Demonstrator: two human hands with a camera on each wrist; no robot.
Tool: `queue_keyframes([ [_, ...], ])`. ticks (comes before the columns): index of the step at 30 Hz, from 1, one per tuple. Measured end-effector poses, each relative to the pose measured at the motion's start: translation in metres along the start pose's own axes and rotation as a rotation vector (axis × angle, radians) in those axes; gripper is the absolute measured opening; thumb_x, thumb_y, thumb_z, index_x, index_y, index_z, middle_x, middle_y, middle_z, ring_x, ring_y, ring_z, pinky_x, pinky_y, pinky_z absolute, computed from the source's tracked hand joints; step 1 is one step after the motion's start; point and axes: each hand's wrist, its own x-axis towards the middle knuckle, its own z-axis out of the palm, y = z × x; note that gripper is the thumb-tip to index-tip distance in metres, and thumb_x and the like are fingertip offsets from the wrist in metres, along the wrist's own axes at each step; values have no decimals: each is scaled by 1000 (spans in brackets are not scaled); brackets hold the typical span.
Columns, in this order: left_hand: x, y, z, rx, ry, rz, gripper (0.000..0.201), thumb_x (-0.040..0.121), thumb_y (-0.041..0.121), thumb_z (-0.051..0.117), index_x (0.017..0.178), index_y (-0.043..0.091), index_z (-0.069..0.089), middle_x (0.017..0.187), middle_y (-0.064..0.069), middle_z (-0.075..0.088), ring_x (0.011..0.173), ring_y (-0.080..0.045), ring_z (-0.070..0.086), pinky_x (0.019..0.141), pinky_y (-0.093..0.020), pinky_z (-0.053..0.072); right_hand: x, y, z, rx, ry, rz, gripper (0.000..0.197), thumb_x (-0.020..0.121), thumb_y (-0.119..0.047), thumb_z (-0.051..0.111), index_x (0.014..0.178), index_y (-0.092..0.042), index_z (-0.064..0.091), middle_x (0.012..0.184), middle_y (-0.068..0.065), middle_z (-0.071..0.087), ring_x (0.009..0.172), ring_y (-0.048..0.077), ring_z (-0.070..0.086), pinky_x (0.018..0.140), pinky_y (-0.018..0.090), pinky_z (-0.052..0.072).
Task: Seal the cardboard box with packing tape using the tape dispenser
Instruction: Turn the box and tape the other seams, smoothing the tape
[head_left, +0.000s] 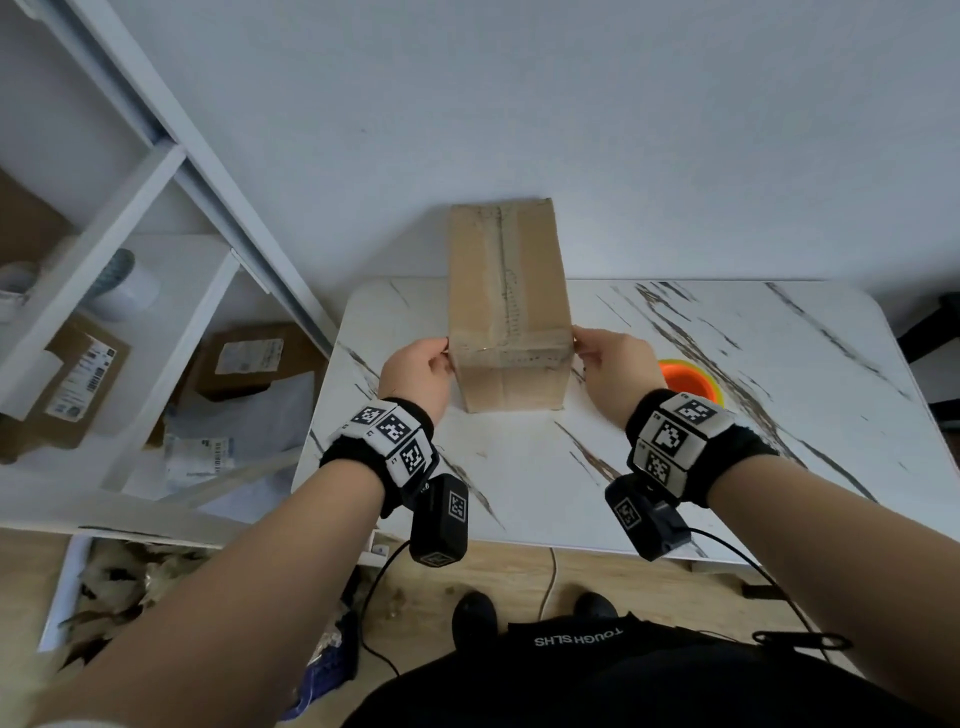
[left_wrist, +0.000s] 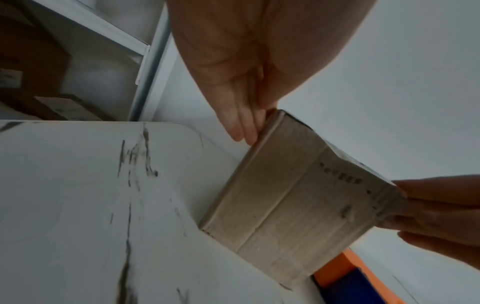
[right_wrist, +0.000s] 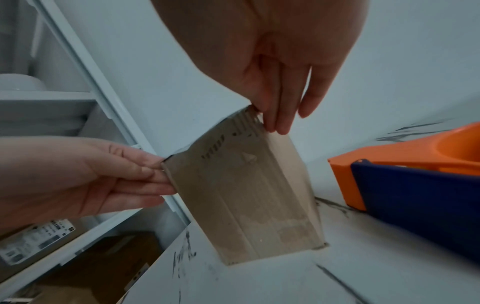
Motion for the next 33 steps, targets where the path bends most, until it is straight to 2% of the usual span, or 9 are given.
queue_keyframes([
  [3, 1, -3, -8, 47, -40, 54, 23, 87, 10, 53, 101, 16, 70, 89, -6, 73, 85, -20, 64, 82, -27, 49, -1, -1, -1, 78, 22, 31, 44, 83, 2, 47, 115, -19, 68, 101, 6, 74, 98, 22, 65, 91, 27, 47],
  [5, 1, -3, -13, 75, -61, 87, 17, 85, 16, 60, 96, 18, 72, 83, -6, 73, 76, -16, 60, 72, -21, 42, -1, 0, 0, 135, 24, 36, 34, 82, -4, 58, 111, -17, 71, 97, 7, 75, 96, 23, 68, 95, 35, 49],
  [8, 1, -1, -17, 62, -68, 99, 17, 83, 17, 63, 97, 18, 73, 89, -5, 74, 86, -18, 65, 77, -23, 45, -3, -2, 1, 147, 49, 45, 28, 80, -10, 65, 107, -14, 72, 95, 10, 76, 95, 26, 67, 92, 43, 50],
  [17, 4, 1, -13, 107, -7, 95, 27, 83, 30, 65, 102, 11, 68, 101, -6, 72, 97, -20, 65, 82, -25, 45, -4, -4, 13, 56, 132, 56, 25, 84, -19, 65, 106, -9, 70, 98, 10, 74, 94, 28, 66, 89, 44, 50],
  [19, 5, -1, -13, 126, -16, 112, 27, 83, 31, 65, 100, 11, 68, 100, -6, 72, 95, -20, 65, 82, -26, 46, -5, -4, 13, 70, 134, 51, 26, 83, -19, 66, 107, -10, 70, 99, 10, 74, 94, 26, 67, 90, 42, 51],
  [22, 9, -7, -15, 93, -79, 96, 34, 74, 36, 74, 100, 16, 67, 94, 0, 73, 91, -16, 66, 87, -31, 51, -8, -5, 9, 101, 108, 41, 30, 79, -22, 70, 109, -16, 71, 97, 3, 74, 91, 16, 67, 90, 29, 51],
  [25, 9, -8, -19, 31, -144, 100, 63, 63, 42, 80, 119, 23, 57, 91, 4, 72, 87, -11, 67, 88, -30, 52, -9, -6, 4, 150, 49, 48, 31, 79, -28, 70, 109, -21, 70, 89, -6, 70, 87, 9, 65, 87, 21, 50],
  [27, 8, -6, -21, 47, -144, 133, 75, 69, 47, 75, 134, 25, 45, 93, 3, 70, 88, -11, 65, 87, -25, 49, -8, -6, 2, 168, 35, 59, 31, 81, -32, 69, 110, -19, 70, 88, -6, 69, 86, 9, 64, 85, 19, 49],
  [33, 9, -2, -23, 175, -153, 200, 61, 86, 41, 59, 141, 27, 37, 104, -6, 68, 98, -18, 61, 90, -24, 42, -2, -2, 5, 112, 60, 66, 31, 79, -30, 72, 107, -16, 71, 97, 1, 74, 90, 13, 67, 86, 22, 50],
])
